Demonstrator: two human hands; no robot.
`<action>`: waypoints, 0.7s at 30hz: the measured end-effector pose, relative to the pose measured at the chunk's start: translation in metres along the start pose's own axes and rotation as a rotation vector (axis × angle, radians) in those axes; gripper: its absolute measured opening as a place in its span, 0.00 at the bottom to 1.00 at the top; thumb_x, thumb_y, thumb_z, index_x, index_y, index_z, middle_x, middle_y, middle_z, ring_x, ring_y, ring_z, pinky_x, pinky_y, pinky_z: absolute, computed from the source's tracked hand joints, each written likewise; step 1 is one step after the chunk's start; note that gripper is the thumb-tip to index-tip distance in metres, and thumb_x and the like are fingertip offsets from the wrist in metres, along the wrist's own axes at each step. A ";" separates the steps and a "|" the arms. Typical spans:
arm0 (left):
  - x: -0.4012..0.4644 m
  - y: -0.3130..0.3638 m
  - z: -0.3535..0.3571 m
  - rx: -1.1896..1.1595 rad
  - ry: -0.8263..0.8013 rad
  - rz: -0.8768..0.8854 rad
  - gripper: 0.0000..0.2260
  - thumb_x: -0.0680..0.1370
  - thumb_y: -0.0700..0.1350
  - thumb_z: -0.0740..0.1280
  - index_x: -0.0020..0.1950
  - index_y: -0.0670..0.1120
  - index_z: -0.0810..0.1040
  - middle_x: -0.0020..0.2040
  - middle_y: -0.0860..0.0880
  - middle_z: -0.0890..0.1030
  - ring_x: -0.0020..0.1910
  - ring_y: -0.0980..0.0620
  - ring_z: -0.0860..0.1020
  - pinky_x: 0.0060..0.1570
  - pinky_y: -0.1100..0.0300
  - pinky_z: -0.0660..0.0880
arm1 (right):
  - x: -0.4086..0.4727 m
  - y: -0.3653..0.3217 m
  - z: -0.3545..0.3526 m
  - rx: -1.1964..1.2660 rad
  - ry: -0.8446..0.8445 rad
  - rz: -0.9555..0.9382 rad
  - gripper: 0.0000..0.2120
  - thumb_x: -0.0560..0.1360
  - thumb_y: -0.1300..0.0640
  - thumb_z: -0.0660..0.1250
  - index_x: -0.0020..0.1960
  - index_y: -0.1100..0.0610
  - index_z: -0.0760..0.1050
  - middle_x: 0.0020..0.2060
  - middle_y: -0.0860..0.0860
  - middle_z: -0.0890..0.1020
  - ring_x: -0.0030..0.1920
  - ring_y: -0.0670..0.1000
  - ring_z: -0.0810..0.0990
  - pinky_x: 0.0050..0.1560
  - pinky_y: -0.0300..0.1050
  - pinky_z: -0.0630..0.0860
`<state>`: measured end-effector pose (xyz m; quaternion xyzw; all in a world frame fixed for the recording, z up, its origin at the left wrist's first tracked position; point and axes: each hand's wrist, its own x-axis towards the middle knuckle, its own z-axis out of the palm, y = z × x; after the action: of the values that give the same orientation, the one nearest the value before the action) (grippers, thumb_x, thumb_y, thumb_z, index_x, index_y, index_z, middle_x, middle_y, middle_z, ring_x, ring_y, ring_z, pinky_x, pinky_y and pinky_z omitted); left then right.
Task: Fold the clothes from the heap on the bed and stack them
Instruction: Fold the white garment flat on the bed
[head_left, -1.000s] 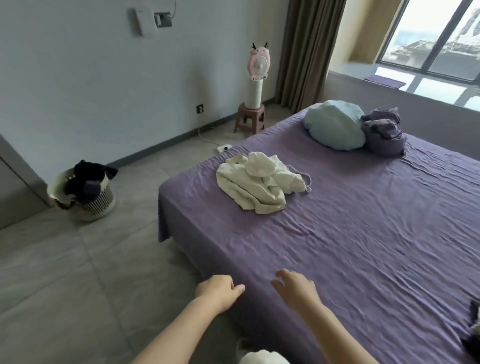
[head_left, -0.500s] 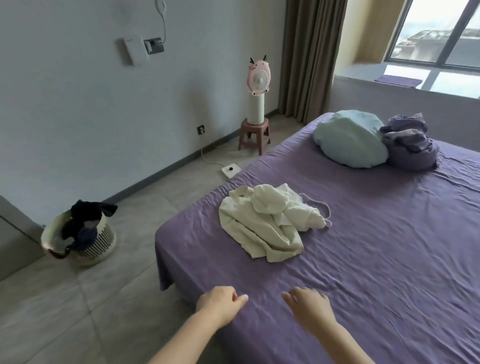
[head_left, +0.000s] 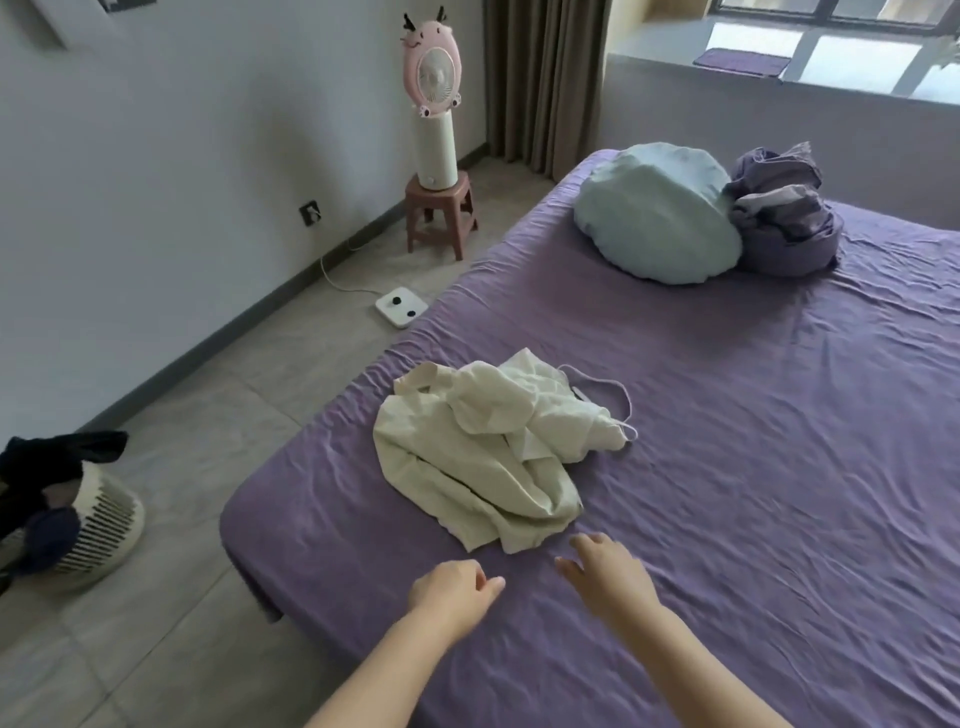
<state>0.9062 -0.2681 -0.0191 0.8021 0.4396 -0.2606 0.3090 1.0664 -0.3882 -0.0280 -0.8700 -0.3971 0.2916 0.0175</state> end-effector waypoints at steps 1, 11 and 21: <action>0.012 0.002 -0.004 0.001 -0.017 0.008 0.19 0.79 0.63 0.56 0.56 0.52 0.76 0.56 0.53 0.79 0.56 0.51 0.77 0.54 0.57 0.71 | 0.011 -0.001 0.001 0.014 -0.012 0.010 0.19 0.79 0.45 0.56 0.65 0.52 0.69 0.62 0.52 0.72 0.62 0.55 0.72 0.55 0.47 0.71; 0.119 -0.002 -0.007 -0.062 -0.145 0.015 0.16 0.80 0.59 0.57 0.58 0.52 0.76 0.58 0.52 0.79 0.57 0.50 0.77 0.55 0.58 0.72 | 0.131 -0.011 0.039 0.014 -0.092 0.129 0.27 0.78 0.51 0.63 0.74 0.45 0.56 0.75 0.58 0.47 0.70 0.57 0.63 0.55 0.46 0.74; 0.128 -0.002 -0.020 -0.216 -0.085 0.081 0.14 0.80 0.54 0.60 0.61 0.51 0.77 0.60 0.53 0.79 0.58 0.52 0.77 0.56 0.59 0.73 | 0.156 -0.013 0.007 -0.070 0.235 0.017 0.10 0.80 0.50 0.57 0.48 0.51 0.74 0.45 0.47 0.79 0.51 0.52 0.76 0.40 0.45 0.62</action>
<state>0.9686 -0.1830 -0.0948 0.7695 0.4190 -0.2325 0.4223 1.1340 -0.2720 -0.1076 -0.9017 -0.3947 0.1734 0.0309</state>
